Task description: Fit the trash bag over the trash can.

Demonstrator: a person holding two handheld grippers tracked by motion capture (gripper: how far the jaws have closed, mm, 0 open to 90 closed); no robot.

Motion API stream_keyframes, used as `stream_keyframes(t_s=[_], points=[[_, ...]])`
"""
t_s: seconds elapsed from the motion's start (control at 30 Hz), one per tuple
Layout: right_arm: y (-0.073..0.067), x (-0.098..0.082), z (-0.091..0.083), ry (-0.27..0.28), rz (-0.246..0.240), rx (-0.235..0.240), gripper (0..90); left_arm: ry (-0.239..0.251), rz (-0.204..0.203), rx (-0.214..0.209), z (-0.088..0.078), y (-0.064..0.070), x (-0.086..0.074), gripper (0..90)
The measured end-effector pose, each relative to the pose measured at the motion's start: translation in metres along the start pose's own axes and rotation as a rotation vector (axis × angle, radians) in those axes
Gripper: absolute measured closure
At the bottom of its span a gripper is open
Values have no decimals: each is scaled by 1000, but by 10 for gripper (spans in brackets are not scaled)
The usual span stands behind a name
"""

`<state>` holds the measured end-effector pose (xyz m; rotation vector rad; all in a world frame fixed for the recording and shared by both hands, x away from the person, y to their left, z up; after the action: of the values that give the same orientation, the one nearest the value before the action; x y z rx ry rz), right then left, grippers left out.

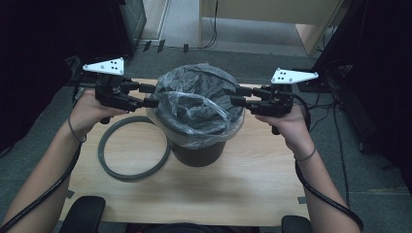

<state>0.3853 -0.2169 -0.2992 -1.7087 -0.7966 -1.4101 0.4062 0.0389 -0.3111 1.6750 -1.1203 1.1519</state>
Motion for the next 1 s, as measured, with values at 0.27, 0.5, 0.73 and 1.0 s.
stream_keyframes(t_s=[0.27,0.5,0.73,1.0], points=[[-35,1,2,-9,46,118,437,-16,-11,-26,8,5,-2,371],[-47,-20,9,-121,-53,115,900,-52,-22,-52,11,17,-10,669],[-66,-29,1,-150,-64,166,900,4,-22,-78,-6,40,-13,819],[-73,-38,-11,-126,-18,213,900,8,-5,-70,-15,55,-36,836]])
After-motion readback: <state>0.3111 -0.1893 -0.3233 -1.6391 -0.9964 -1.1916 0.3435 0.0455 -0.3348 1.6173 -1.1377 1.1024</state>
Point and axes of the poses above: each handheld gripper's, and its own axes: z roughly forward along the jaws, x roughly out of its top, y roughly to its right, the point moved 10 cm from there along z, roughly forward along the jaws, and after that the axes turned 11 degrees about y, right-handed, at the moved point
